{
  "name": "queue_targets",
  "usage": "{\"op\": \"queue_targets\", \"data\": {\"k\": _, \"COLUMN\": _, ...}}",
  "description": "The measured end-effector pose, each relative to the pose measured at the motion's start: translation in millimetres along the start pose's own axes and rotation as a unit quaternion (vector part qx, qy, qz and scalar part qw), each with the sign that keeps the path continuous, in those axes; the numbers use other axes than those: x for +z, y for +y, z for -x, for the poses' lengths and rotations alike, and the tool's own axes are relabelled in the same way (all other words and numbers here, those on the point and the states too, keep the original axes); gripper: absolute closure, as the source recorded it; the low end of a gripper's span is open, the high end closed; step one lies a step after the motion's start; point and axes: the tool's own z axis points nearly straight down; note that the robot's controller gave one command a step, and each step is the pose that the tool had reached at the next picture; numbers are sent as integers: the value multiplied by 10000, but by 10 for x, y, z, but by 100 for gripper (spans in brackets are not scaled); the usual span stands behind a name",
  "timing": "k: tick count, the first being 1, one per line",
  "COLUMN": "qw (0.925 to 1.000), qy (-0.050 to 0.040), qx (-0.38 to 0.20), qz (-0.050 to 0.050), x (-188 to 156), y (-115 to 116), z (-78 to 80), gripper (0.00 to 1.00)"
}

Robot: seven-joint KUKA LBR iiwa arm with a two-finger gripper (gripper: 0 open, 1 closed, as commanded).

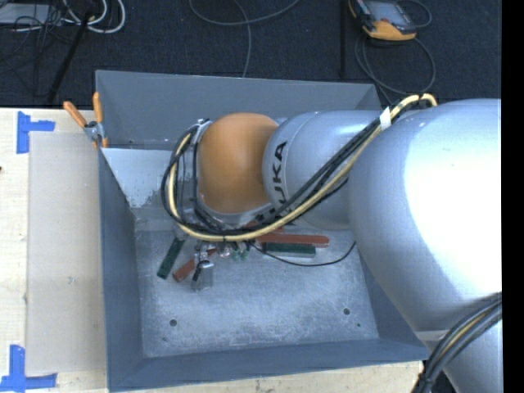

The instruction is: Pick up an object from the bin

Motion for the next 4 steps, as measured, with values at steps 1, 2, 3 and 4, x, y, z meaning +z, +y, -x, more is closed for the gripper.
{"op": "queue_targets", "data": {"k": 1, "qw": 10000, "qy": -34, "qx": 6, "qz": 3, "x": -25, "y": 1, "z": 20, "gripper": 100}}
{"op": "queue_targets", "data": {"k": 2, "qw": 10000, "qy": -1, "qx": 7, "qz": 0, "x": 0, "y": 0, "z": 0, "gripper": 0}}
{"op": "queue_targets", "data": {"k": 3, "qw": 9965, "qy": 7, "qx": 833, "qz": -13, "x": 7, "y": -624, "z": -16, "gripper": 0}}
{"op": "queue_targets", "data": {"k": 4, "qw": 9966, "qy": 5, "qx": 830, "qz": -2, "x": 2, "y": -606, "z": -13, "gripper": 100}}
